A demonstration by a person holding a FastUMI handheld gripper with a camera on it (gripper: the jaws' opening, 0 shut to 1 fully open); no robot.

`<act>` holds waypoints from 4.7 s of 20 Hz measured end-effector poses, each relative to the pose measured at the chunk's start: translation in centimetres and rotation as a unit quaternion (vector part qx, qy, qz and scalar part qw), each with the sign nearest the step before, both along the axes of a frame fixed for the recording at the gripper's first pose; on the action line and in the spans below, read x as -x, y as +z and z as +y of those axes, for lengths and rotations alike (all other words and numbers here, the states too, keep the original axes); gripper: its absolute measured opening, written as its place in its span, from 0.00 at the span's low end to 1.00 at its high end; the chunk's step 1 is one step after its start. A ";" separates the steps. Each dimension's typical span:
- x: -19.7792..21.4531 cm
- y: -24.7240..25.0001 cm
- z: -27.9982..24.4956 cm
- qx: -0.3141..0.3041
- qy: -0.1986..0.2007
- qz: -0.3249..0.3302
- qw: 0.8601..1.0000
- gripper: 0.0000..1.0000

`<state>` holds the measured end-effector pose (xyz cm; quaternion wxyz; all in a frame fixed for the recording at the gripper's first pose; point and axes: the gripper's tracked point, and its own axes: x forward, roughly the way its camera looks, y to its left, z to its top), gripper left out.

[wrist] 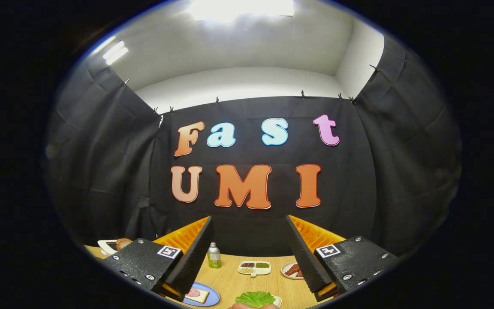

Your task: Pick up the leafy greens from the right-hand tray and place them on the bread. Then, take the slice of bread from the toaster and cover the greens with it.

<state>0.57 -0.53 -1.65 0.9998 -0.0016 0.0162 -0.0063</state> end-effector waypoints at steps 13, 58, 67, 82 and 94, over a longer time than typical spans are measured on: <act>-0.7 0.4 0.6 -0.009 -0.002 -0.003 1.000 0.99; 3.0 -37.4 -1.8 0.049 0.111 0.588 0.800 0.93; 3.4 -43.1 -1.4 0.071 0.117 0.656 0.742 0.86; 2.9 -44.7 -2.2 0.046 0.080 0.674 0.733 0.45; 0.0 -39.7 1.7 -0.037 0.094 0.613 0.784 0.04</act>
